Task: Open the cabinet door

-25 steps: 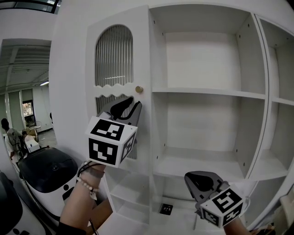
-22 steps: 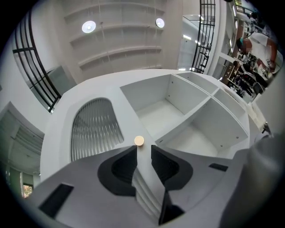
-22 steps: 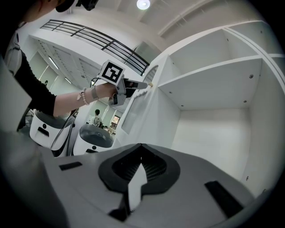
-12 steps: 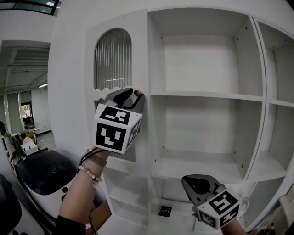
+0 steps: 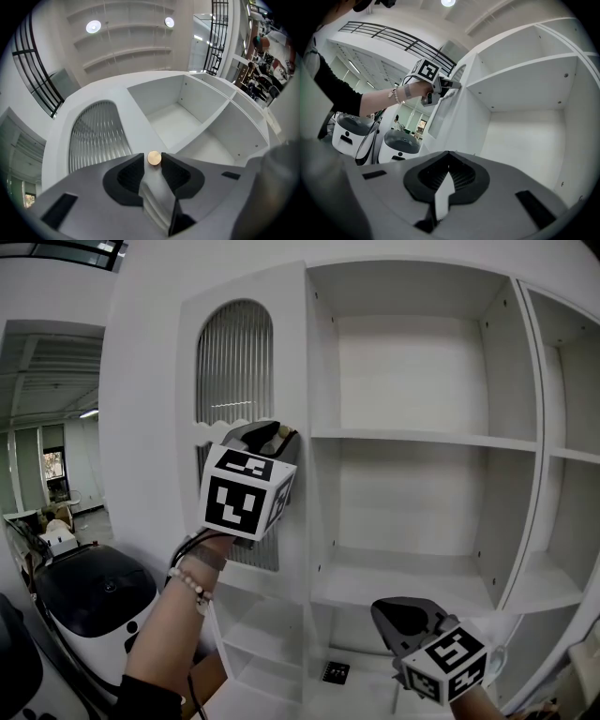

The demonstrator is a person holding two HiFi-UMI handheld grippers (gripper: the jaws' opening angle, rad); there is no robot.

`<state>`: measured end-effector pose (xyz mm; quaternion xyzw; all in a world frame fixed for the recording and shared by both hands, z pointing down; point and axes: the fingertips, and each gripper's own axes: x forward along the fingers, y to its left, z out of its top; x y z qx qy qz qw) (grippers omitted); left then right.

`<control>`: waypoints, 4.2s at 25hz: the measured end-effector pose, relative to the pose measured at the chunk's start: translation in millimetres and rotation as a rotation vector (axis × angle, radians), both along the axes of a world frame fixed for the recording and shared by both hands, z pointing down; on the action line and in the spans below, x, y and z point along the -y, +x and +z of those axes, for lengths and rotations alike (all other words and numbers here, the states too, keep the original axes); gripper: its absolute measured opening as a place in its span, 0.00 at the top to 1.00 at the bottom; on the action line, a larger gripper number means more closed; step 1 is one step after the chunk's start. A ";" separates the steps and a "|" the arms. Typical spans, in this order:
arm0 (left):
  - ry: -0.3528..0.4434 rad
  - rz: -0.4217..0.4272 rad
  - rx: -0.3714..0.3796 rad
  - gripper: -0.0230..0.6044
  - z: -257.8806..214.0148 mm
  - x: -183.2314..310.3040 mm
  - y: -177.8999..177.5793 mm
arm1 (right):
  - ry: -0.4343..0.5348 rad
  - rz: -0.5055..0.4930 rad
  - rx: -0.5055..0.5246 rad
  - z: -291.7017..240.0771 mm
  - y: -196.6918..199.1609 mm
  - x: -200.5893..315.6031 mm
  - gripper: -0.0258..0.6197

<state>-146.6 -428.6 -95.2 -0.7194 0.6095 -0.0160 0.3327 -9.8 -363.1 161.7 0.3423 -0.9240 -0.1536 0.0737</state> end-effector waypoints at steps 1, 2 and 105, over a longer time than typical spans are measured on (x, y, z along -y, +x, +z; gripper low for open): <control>0.001 -0.001 0.004 0.78 0.3 -0.1 0.4 | -0.001 -0.001 0.002 -0.5 -0.7 0.2 0.96; 0.002 -0.006 0.010 0.80 0.6 -0.1 0.9 | -0.002 -0.001 0.003 -1.1 -1.5 0.4 0.96; 0.115 -0.001 -0.079 0.86 1.5 -223.4 -180.6 | 0.070 -0.293 0.009 -27.9 -139.1 -56.0 0.96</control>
